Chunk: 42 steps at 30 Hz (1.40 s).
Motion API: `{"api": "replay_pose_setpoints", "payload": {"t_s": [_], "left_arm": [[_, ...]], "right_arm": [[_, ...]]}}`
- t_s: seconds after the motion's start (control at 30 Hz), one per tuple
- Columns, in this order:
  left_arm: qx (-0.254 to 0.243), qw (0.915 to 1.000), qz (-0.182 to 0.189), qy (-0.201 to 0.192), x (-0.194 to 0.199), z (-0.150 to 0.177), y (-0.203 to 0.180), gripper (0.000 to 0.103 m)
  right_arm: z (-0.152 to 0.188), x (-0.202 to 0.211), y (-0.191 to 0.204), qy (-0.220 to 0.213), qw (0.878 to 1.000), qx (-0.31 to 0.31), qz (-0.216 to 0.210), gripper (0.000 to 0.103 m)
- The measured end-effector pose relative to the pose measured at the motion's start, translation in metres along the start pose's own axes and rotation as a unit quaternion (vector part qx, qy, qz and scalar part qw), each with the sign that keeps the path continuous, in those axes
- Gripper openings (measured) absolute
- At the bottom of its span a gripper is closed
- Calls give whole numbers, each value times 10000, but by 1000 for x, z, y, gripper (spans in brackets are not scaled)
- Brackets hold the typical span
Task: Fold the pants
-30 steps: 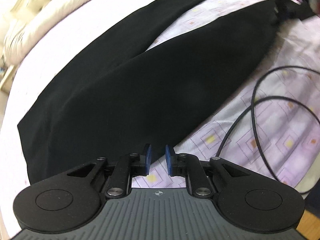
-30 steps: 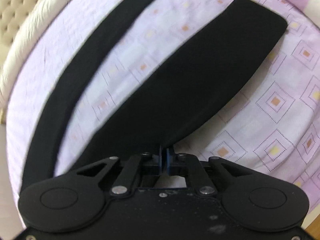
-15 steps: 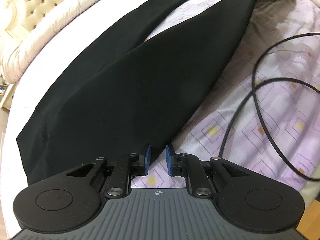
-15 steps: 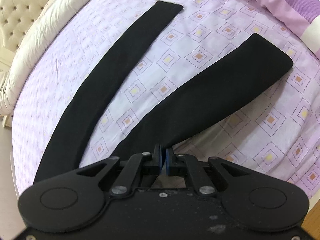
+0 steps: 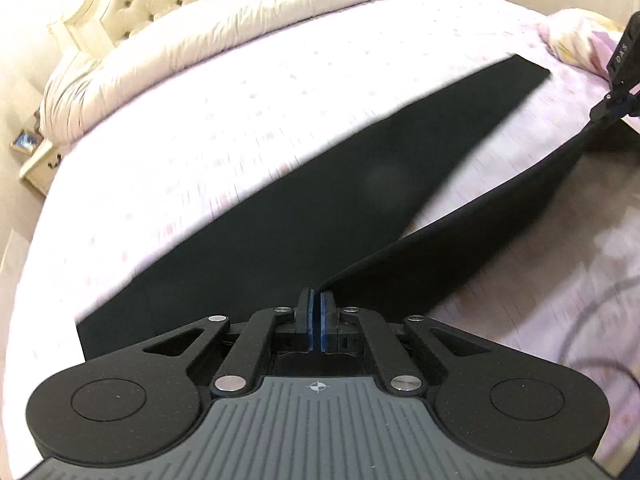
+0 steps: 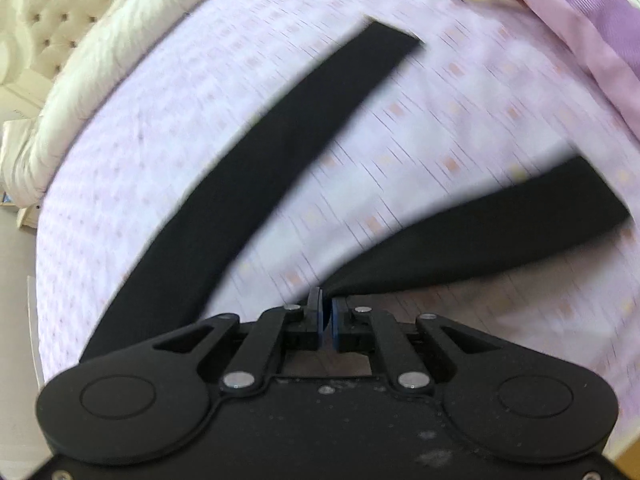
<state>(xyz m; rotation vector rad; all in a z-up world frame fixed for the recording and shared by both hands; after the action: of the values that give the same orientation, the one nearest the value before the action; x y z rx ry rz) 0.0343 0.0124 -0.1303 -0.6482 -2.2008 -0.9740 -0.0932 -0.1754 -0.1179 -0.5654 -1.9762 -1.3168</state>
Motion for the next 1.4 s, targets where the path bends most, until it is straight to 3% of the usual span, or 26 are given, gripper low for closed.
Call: {"api": "replay_pose_setpoints", "payload": {"t_s": [0.13, 0.3, 0.47, 0.53, 0.6, 0.63, 0.67, 0.7, 0.77, 0.87, 0.93, 1.03, 1.17, 1.23, 1.3, 1.33, 1.37, 1.4], "left_arm": [[196, 9997, -93, 147, -24, -39, 7, 3], [269, 9983, -215, 471, -95, -85, 63, 3], [561, 9910, -137, 1208, -164, -85, 71, 3], [533, 9885, -128, 1408, -177, -79, 67, 4], [433, 9869, -136, 1550, -190, -73, 63, 4], [386, 9863, -151, 1599, -197, -73, 62, 4], [345, 9860, -194, 1617, -201, -72, 62, 4], [323, 9860, -242, 1618, -202, -73, 61, 4], [348, 9854, -306, 1637, -203, -74, 62, 3], [426, 9842, -308, 1693, -209, -75, 65, 3], [396, 9846, -314, 1672, -209, -75, 66, 3], [380, 9847, -339, 1668, -210, -75, 65, 4], [428, 9838, -341, 1707, -212, -75, 65, 3], [465, 9835, -331, 1718, -212, -76, 66, 4], [485, 9834, -315, 1720, -212, -75, 66, 4], [492, 9833, -309, 1722, -213, -75, 67, 4], [500, 9832, -301, 1729, -213, -75, 67, 4], [508, 9831, -294, 1736, -214, -76, 67, 4]], "right_arm": [[-47, -38, 24, 26, 9997, 236, -50, 6], [-88, -98, 45, 259, 9980, 574, -1, 6], [-106, -146, 48, 688, 9934, 923, 4, 10], [-110, -144, 46, 782, 9924, 929, -187, 12], [-109, -136, 44, 786, 9914, 951, -431, 21], [-109, -126, 42, 738, 9908, 995, -542, 30], [-107, -116, 39, 636, 9908, 1073, -516, 46], [-107, -106, 35, 490, 9910, 1187, -383, 52], [-102, -93, 27, 411, 9886, 1438, -173, 53], [-79, -82, 21, 779, 9812, 1766, -45, 52], [-49, -80, 21, 1139, 9670, 2272, 183, 52], [5, -78, 18, 1532, 9365, 3102, 572, 51], [70, -83, 6, 1957, 9050, 3670, 897, 51], [92, -88, -6, 2098, 8794, 4078, 1280, 50], [96, -87, -14, 2066, 8592, 4439, 1487, 42], [92, -85, -15, 2054, 8578, 4477, 1470, 28], [84, -80, -15, 2043, 8576, 4477, 1495, 7], [71, -73, -15, 1923, 8598, 4471, 1547, 8]]}}
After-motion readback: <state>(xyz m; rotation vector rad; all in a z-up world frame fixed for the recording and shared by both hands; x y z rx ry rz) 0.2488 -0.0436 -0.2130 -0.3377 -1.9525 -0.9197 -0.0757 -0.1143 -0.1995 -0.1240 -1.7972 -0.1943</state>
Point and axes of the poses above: each gripper's, at about its wrist camera, not at the fingertips, and x roughly against the way its jaws point, y to its left, z to its underside, the point moved 8 cm from there along -x, roughly the way its jaws point, and after that the axes turned 15 degrees about -z, right-handed, at the moved point
